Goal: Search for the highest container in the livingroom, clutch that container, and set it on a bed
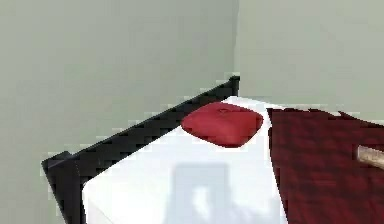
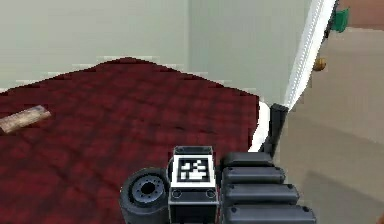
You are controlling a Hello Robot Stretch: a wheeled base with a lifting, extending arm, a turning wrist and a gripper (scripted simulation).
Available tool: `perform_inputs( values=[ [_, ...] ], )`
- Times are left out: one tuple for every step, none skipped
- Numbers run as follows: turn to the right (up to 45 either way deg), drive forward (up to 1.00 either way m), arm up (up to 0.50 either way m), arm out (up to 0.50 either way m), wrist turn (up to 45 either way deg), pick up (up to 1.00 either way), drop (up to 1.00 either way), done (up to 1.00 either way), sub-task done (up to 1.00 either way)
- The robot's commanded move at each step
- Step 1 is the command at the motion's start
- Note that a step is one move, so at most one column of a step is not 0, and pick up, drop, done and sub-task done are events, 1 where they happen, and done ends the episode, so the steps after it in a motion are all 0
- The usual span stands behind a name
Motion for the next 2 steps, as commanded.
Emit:
perform_inputs(
  values=[
    [45.0,0.00,0.00,0.00,0.0,0.00,0.00,0.00,0.00],
    [45.0,0.00,0.00,0.00,0.0,0.00,0.00,0.00,0.00]
  ],
)
